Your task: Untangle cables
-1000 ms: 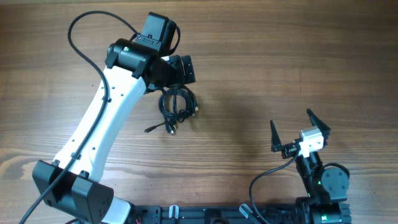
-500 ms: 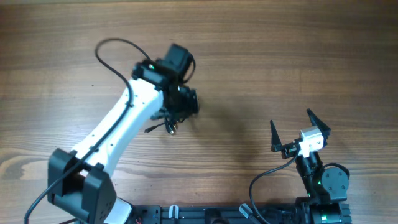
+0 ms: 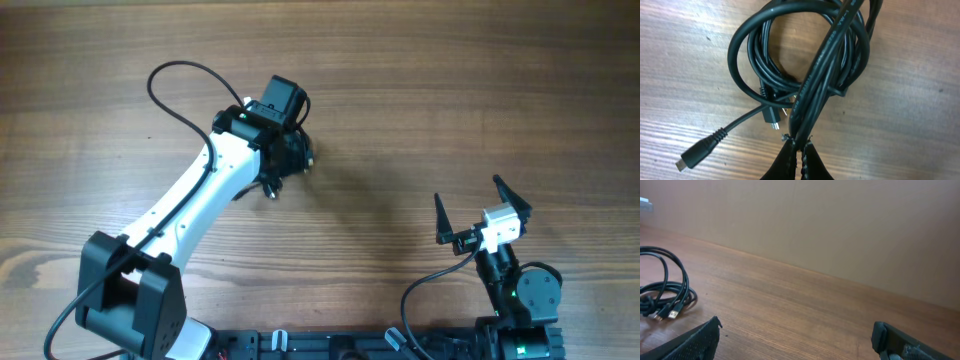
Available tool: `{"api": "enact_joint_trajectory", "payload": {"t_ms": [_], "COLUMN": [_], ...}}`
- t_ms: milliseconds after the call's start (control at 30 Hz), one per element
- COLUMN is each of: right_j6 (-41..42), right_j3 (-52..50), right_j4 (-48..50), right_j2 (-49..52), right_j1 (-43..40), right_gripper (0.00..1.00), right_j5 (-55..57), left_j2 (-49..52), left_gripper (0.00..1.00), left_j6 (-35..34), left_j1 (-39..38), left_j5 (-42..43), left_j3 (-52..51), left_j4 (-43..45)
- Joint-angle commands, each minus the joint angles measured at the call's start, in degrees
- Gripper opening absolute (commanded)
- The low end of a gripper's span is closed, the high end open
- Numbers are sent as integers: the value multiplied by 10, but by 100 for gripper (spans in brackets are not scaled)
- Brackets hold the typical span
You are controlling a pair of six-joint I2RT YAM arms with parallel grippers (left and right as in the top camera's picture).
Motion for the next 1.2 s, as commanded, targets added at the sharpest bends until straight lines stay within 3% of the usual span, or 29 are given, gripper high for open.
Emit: {"api": "enact_joint_trajectory", "payload": {"t_ms": [0, 367, 533, 667, 833, 867, 1033, 1167], "right_j6": [-1, -1, 16, 116, 380, 401, 389, 384], "right_j3": [0, 0, 0, 0, 0, 0, 28, 104], "right_j4": [1, 1, 4, 8, 11, 16, -13, -56], "right_j2": [-3, -3, -3, -3, 3, 6, 29, 76], "right_j1": [3, 3, 3, 3, 3, 3, 3, 2], "right_gripper": [100, 100, 100, 100, 100, 100, 100, 100], "right_j5": [7, 7, -24, -76, -120, -118, -123, -124], "left_j2": [17, 95, 124, 138, 141, 141, 141, 140], "left_gripper": [4, 5, 12, 12, 4, 4, 4, 4], "left_j6": [-3, -1, -1, -1, -1, -1, 73, 83], "left_j1": [5, 6, 6, 6, 6, 6, 6, 10], "left_j5": [-19, -45, -46, -53, -45, -42, -14, -14], "left_j3": [-4, -5, -5, -5, -5, -5, -1, 14], "left_j4": [8, 14, 17, 30, 49, 51, 50, 28]}}
